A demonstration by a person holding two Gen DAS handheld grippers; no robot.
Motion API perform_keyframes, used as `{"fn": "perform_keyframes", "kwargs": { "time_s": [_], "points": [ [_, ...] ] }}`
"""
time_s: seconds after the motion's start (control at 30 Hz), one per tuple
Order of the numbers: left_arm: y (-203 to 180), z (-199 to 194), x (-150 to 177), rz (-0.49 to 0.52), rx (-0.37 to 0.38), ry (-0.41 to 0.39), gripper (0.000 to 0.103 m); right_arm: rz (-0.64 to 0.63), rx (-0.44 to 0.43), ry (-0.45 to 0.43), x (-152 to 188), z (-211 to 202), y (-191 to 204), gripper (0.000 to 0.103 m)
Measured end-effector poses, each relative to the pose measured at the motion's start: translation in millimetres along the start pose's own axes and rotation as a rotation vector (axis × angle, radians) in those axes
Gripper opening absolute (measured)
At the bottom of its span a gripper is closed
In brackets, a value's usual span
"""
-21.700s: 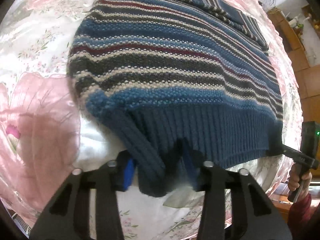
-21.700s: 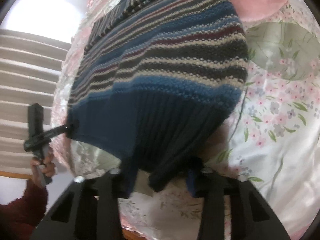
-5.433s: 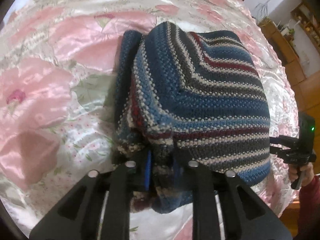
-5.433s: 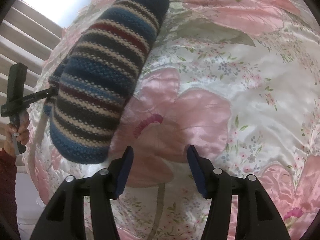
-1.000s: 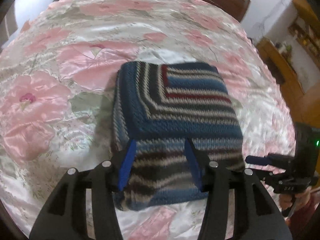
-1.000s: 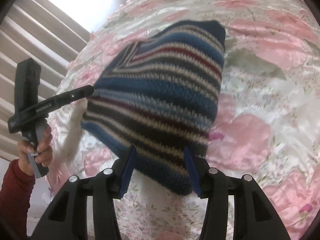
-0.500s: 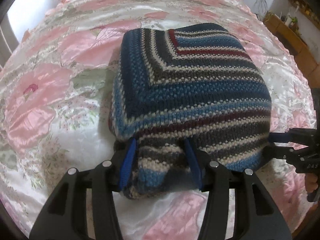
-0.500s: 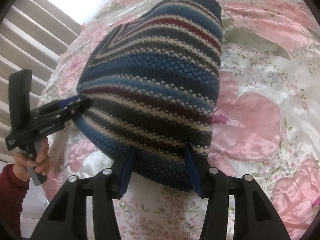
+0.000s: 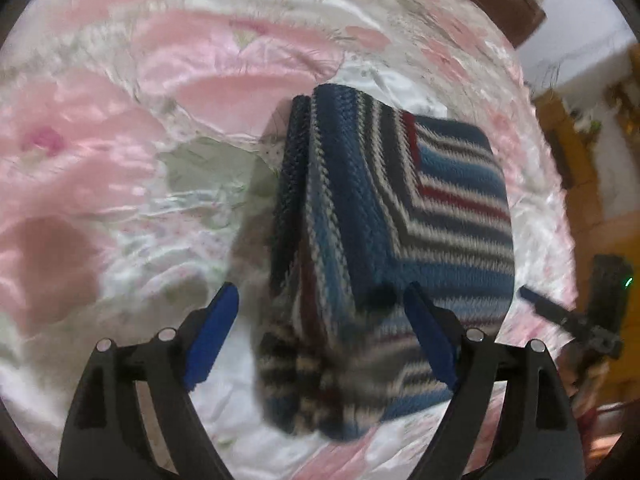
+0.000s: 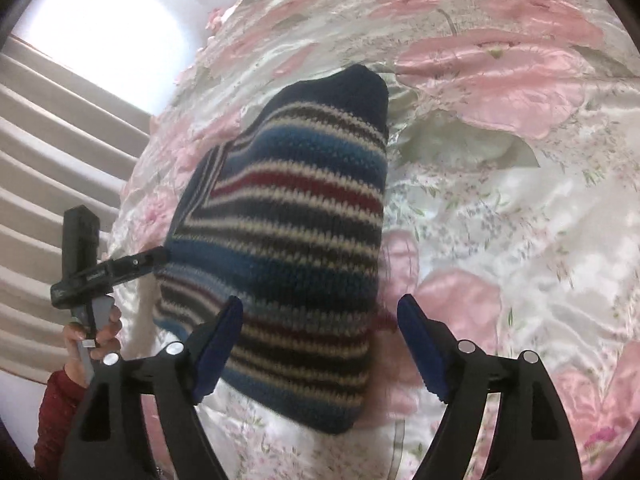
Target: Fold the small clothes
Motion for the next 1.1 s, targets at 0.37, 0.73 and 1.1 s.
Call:
{"fn": "perform_keyframes", "kwargs": {
  "time_s": [0.37, 0.73, 1.1],
  "points": [
    [-18.9, 44.2, -14.2, 0.044, 0.049, 0.064, 0.088, 0.011, -0.048, 0.045, -2.9, 36.8, -0.8, 0.086],
    [-20.4, 64.6, -16.4, 0.048, 0.093, 0.089, 0.092, 0.086, -0.167, 0.048, -10.4, 59.7, -4.5, 0.094],
    [-30.6, 66.5, -7.3, 0.011, 0.190, 0.085, 0.055, 0.061, -0.189, 0.005, -4.9, 53.2, -0.1, 0.060]
  ]
}}
Point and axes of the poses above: each gripper's, at about its wrist camera, not at the fingertips, and z roughly the way its jaws point, y to its left, x to its underside, the point moved 9 cm from there along z, roughly the way its jaws point
